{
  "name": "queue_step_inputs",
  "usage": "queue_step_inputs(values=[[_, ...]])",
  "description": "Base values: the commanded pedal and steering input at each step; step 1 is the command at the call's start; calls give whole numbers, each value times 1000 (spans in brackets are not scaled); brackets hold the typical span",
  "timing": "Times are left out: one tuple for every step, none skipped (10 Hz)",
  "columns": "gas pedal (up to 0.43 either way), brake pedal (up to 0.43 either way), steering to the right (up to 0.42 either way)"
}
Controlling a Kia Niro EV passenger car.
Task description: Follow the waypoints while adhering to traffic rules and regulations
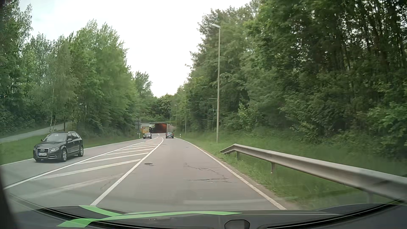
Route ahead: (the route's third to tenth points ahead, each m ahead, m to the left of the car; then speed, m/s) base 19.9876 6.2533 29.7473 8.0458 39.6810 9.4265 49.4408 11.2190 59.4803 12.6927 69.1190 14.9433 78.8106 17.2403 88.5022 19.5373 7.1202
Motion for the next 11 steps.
queue_step_inputs(values=[[87,0,-166],[87,0,-143],[87,0,-117],[87,0,-91],[87,0,-72],[87,0,-50],[79,0,-35],[67,0,-24],[39,0,-14],[20,0,-4],[0,0,3]])
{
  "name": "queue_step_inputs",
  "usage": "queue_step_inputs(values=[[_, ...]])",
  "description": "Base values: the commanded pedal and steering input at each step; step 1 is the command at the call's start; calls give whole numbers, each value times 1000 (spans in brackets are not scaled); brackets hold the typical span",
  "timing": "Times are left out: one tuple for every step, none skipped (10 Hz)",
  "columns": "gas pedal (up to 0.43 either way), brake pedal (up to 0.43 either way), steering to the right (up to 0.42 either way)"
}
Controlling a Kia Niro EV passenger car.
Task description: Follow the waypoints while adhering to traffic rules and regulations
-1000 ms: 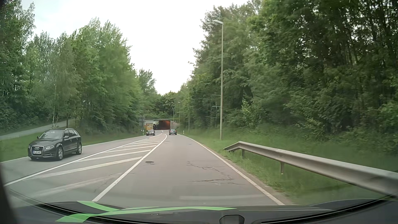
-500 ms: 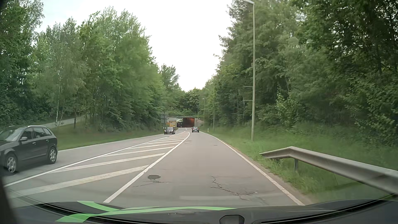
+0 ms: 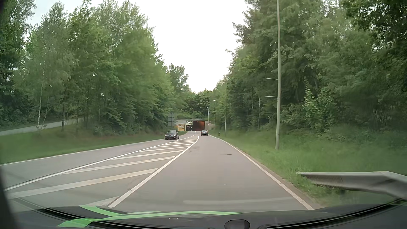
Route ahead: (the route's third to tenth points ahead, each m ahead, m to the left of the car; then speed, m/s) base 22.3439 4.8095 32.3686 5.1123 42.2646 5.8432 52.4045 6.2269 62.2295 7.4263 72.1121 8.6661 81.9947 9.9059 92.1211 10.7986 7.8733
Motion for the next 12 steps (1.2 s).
queue_step_inputs(values=[[0,0,7],[0,0,7],[0,0,7],[0,0,5],[0,0,4],[0,0,2],[8,0,2],[20,0,1],[20,0,-1],[20,0,-3],[20,0,-6],[20,0,-10]])
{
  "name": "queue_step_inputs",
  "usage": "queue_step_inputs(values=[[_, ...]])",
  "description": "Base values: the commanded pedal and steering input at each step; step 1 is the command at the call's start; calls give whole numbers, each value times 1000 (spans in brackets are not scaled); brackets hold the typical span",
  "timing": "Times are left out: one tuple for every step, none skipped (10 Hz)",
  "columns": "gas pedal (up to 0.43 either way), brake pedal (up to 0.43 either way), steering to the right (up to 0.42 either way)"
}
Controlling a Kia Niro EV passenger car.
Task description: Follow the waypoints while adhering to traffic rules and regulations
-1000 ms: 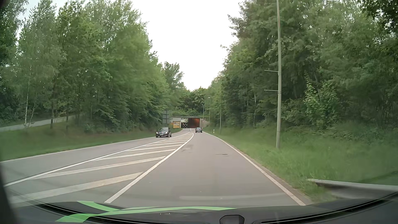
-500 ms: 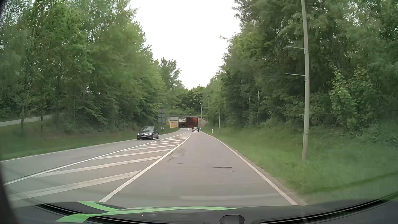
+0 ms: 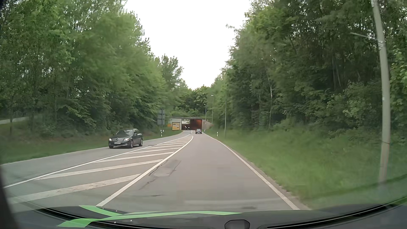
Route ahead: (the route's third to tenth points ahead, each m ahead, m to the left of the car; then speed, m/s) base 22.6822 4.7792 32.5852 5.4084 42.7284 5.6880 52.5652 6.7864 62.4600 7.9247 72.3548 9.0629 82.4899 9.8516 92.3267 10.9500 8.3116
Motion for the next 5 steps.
queue_step_inputs(values=[[20,0,-15],[28,0,-19],[28,0,-23],[28,0,-24],[28,0,-23]])
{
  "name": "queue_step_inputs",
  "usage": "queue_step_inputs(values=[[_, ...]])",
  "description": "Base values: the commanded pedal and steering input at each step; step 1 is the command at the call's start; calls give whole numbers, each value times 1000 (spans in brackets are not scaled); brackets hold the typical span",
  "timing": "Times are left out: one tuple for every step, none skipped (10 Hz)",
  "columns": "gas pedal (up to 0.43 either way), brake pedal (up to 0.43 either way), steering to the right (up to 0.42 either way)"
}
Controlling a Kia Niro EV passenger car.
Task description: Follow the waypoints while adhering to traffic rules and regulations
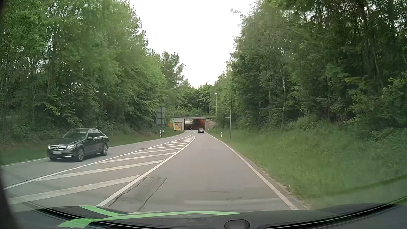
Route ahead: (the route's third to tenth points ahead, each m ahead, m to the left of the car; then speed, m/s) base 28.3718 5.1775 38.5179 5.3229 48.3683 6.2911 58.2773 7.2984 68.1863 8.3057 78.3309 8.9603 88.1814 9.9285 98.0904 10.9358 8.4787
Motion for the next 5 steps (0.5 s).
queue_step_inputs(values=[[39,0,-21],[39,0,-21],[39,0,-20],[39,0,-18],[39,0,-18]])
